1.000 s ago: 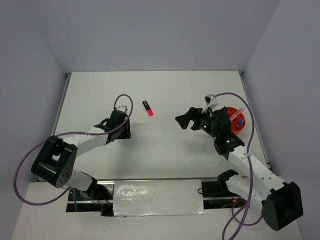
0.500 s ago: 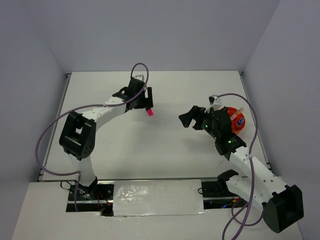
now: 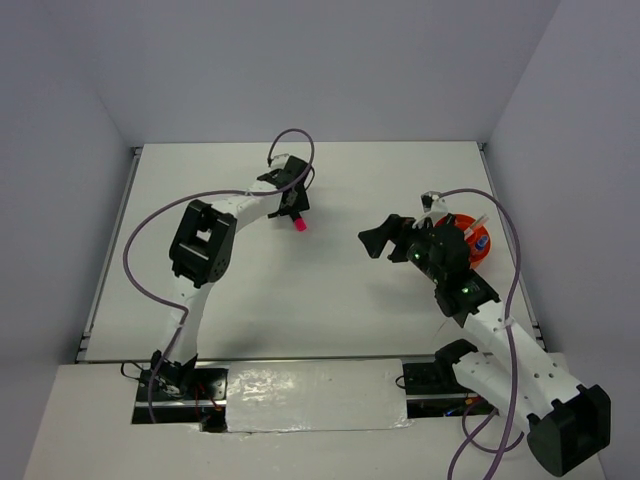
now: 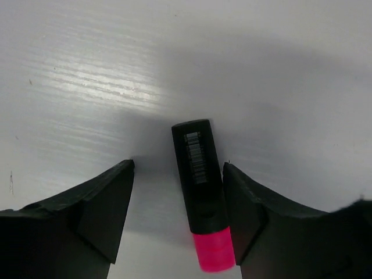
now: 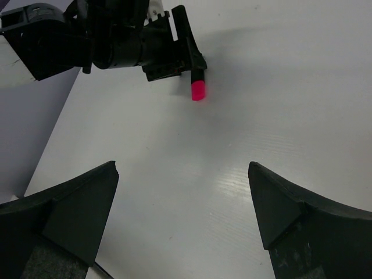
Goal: Sort the stationery into containers
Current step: Pick up the pen from the center of the board.
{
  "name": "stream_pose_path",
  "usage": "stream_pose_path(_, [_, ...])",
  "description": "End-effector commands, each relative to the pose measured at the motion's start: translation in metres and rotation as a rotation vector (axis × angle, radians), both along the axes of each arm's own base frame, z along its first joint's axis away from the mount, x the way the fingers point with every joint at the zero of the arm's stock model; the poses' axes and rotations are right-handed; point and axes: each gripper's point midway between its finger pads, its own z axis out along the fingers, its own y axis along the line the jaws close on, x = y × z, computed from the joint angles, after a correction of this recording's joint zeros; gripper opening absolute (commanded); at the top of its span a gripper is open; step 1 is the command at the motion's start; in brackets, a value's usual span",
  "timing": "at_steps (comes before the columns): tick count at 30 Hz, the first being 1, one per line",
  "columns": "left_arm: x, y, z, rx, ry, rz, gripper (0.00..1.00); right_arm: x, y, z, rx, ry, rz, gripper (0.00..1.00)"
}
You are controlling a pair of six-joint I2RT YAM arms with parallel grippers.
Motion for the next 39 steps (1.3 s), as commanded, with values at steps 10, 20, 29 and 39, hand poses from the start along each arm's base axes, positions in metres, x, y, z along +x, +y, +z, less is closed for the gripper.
stream_pose_path(10, [-0.055, -0.003, -0.019, 0.020, 0.041, -0.019, 0.00, -0.006, 0.019, -0.003, 0.055, -0.025, 0.097, 1.00])
stream_pose_path(20, [-0.100, -0.015, 0.031, -0.105, -0.089, -0.118, 0.00, 0.004, 0.035, -0.056, 0.109, 0.105, 0.107, 1.00])
stream_pose_path(29, [-0.126, -0.028, 0.085, -0.221, -0.208, -0.161, 0.00, -0.019, 0.104, -0.076, 0.193, 0.139, 0.336, 1.00])
stream_pose_path(39, [-0.141, -0.053, 0.122, -0.290, -0.271, -0.198, 0.00, -0.026, 0.150, -0.056, 0.310, 0.019, 0.413, 0.96])
